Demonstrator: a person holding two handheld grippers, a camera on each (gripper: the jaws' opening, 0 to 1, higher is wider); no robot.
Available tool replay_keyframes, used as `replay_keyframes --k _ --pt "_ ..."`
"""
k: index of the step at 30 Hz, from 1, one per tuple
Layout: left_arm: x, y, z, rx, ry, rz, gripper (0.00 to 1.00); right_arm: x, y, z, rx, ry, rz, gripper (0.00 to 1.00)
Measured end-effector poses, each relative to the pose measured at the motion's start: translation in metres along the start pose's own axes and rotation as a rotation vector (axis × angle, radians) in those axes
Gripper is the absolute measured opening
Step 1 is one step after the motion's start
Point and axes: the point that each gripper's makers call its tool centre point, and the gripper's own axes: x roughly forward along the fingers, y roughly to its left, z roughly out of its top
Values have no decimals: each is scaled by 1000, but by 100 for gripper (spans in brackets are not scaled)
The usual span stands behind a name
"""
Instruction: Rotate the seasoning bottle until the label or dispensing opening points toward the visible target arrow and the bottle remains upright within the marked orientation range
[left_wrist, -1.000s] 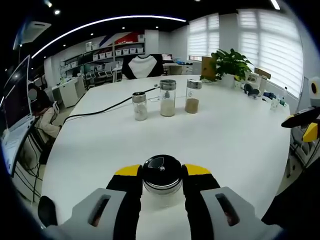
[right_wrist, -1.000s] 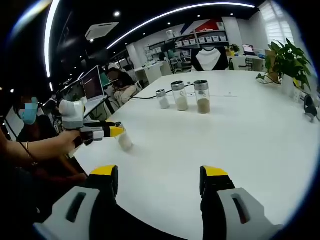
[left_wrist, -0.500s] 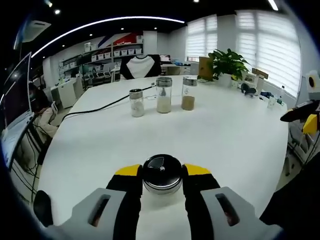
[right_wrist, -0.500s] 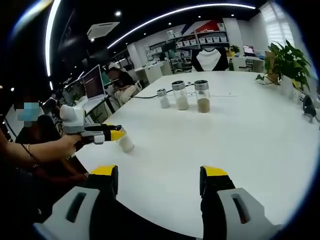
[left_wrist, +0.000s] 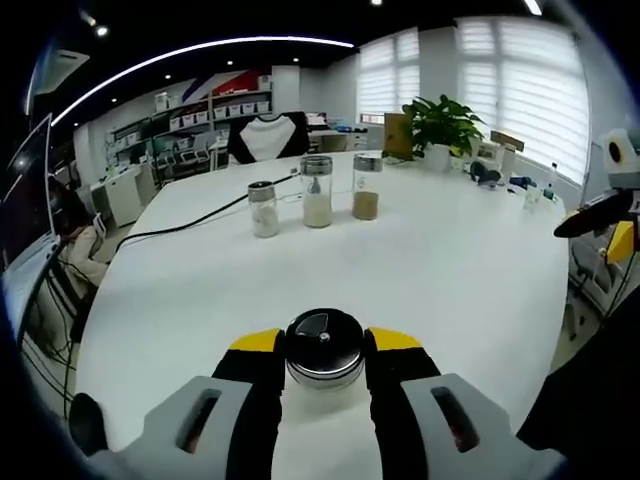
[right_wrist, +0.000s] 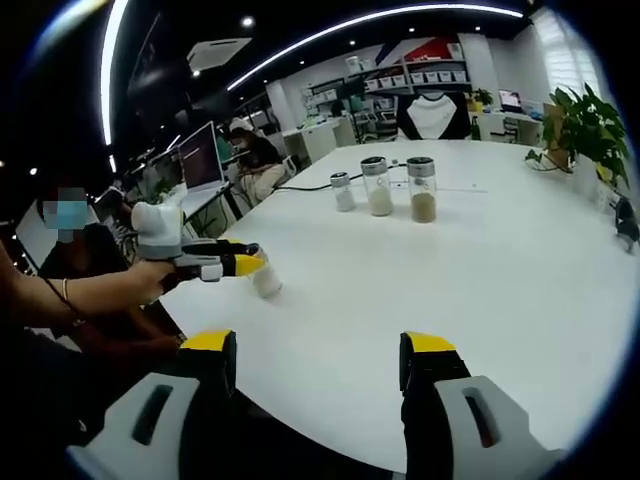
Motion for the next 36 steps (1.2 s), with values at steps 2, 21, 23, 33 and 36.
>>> replay_keyframes --k 2,21,23,33,36 --pt "0 -1 0 9 1 -16 33 -1 -1 1 -3 -1 -3 66" --pt "-7 -12 -1 139 23 -241 33 1 2 1 -9 5 3 66" --pt "-8 -13 -1 147 26 -262 33 1 2 1 -7 5 1 66" --pt "-11 -17 -2 196 18 -358 33 8 1 7 -26 18 7 66" --pt "-12 -18 -3 219 39 -381 33 11 1 10 -26 18 12 66"
